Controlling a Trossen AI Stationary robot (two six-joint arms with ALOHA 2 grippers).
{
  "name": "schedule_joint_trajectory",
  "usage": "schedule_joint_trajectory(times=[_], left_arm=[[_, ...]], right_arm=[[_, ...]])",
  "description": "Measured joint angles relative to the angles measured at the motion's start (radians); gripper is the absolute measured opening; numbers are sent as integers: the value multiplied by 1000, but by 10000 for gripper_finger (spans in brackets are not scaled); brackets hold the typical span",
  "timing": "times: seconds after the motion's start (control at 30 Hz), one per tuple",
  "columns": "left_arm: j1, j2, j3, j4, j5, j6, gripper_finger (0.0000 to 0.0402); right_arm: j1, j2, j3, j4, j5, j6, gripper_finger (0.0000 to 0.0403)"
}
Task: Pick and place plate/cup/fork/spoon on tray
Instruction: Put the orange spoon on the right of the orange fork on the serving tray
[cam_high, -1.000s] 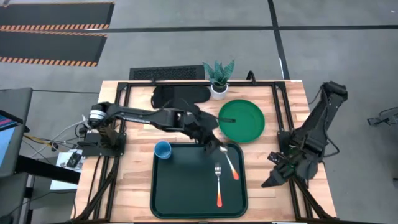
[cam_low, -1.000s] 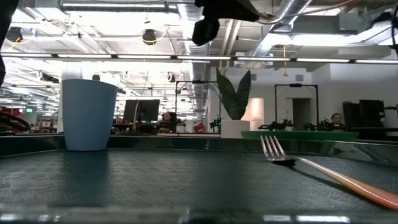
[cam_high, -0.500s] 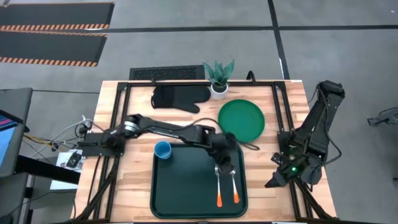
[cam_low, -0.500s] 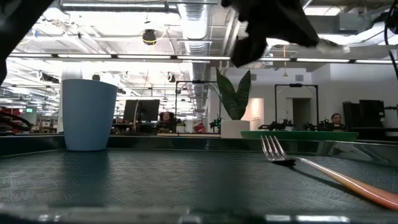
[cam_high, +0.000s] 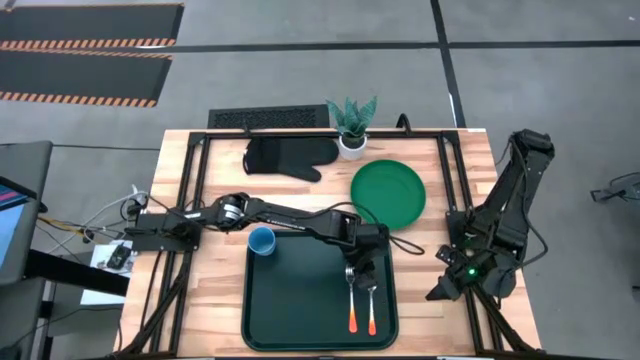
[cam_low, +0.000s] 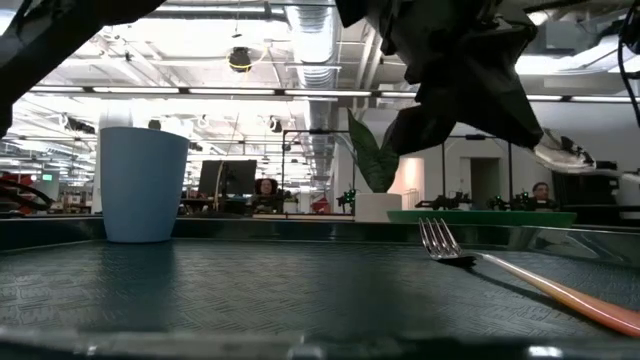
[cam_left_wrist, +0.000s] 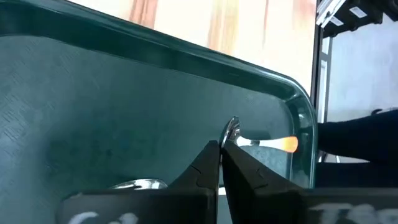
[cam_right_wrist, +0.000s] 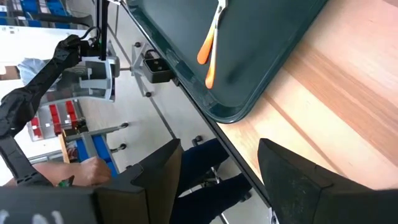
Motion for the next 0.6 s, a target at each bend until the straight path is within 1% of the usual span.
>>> schedule_joint_trajectory(times=[0.3, 0.6], left_arm=[[28, 0, 0, 2, -2, 31, 0], [27, 0, 0, -14, -1, 60, 0]], right_arm=[[0, 0, 0, -9, 0, 0, 240], [0, 0, 0, -9, -1, 0, 240]])
